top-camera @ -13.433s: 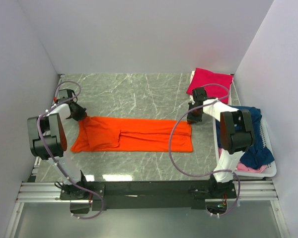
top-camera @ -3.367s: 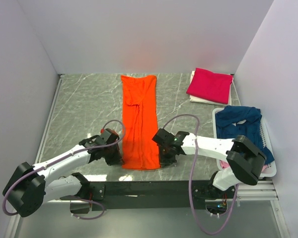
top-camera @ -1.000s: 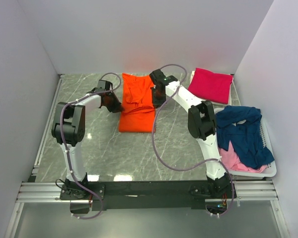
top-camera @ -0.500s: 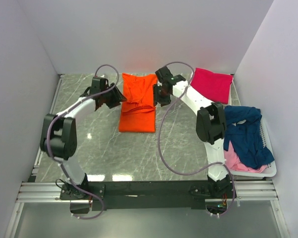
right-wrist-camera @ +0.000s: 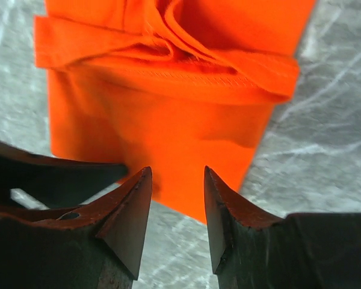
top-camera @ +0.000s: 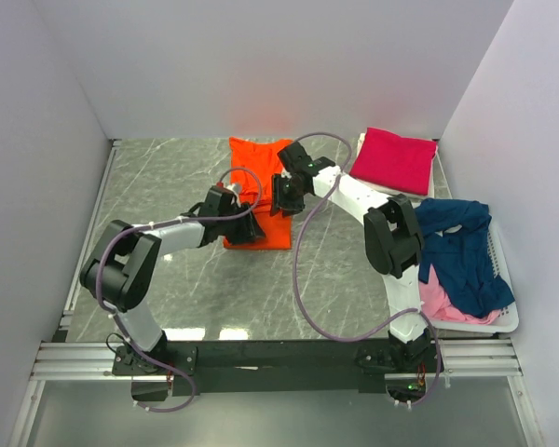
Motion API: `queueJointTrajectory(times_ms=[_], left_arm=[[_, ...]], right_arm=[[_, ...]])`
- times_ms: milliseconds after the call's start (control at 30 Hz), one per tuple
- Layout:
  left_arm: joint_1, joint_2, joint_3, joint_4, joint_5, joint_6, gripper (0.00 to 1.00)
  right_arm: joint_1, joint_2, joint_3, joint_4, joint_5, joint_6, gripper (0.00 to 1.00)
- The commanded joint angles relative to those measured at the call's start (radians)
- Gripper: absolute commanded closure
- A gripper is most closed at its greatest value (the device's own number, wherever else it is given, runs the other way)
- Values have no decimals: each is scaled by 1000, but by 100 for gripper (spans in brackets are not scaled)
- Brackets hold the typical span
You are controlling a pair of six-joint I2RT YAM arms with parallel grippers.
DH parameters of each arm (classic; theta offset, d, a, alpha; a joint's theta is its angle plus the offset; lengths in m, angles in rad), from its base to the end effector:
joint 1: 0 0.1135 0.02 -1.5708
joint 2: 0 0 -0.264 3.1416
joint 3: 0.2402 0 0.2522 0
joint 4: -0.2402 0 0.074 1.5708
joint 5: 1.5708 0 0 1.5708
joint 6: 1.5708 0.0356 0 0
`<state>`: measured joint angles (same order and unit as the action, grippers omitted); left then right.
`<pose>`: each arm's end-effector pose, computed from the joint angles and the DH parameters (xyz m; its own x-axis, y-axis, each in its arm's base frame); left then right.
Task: Fold and stack the t-shirts
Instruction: Fold the tshirt
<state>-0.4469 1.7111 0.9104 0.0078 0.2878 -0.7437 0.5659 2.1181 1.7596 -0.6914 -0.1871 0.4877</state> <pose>0.3080 -0.1588 0.1638 -0.8750 -0.3005 -0.3796 0.0023 0.7815 -0.6239 0.3865 0.2533 0.2146 -0.9303 -0.0454 -0.3640 -0.1913 0.9068 0.3757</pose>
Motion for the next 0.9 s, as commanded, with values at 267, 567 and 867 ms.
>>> queueJointTrajectory(times_ms=[267,567,867], left_arm=[[-79,5,-135,101,-67,52,49],[-136,-86,-246,90,-65,41,49],[-190,-172,-337,49,-75,23,49]], right_arm=[[60,69,38,76,-8,98,54],[89,138,75,39,83,137,55],[91,183,165,27,153,163,56]])
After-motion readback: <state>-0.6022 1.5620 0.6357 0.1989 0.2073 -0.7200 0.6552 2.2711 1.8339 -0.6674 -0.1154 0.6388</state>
